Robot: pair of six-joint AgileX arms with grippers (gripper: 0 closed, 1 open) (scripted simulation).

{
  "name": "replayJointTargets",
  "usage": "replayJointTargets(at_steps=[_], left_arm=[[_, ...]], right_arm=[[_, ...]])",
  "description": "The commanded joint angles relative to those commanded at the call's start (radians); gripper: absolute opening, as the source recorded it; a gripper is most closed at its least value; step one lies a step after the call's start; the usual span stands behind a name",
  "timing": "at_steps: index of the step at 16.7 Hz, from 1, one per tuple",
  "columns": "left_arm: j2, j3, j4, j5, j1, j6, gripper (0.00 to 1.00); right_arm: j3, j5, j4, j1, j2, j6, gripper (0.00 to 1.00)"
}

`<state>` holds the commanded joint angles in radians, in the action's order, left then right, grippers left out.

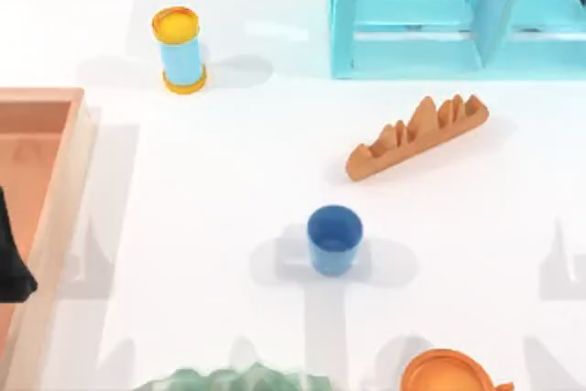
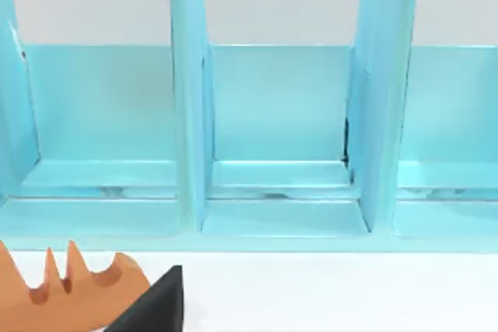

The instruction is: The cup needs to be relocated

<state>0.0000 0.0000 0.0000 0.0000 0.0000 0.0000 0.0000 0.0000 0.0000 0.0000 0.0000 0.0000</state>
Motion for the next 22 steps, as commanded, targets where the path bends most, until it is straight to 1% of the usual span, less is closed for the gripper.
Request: replayJointTargets(at_steps=[3, 5, 9, 14, 22], left_arm=[[0.000, 0.000, 0.000, 0.000, 0.000, 0.000, 1.00], [0.000, 0.000, 0.000, 0.000, 0.000, 0.000, 1.00], [0.000, 0.000, 0.000, 0.000, 0.000, 0.000, 1.00], [0.000, 0.000, 0.000, 0.000, 0.000, 0.000, 1.00], [0.000, 0.000, 0.000, 0.000, 0.000, 0.000, 1.00]], right_arm=[[0.008, 0.000, -0.006, 0.003, 0.010, 0.004, 1.00], [0.048, 0.001, -0.039, 0.016, 0.060, 0.026, 1.00], [0.219, 0.003, -0.172, 0.074, 0.266, 0.112, 1.00], [0.568, 0.006, -0.432, 0.195, 0.651, 0.270, 1.00], [1.255, 0.005, -0.927, 0.447, 1.390, 0.530, 1.00]])
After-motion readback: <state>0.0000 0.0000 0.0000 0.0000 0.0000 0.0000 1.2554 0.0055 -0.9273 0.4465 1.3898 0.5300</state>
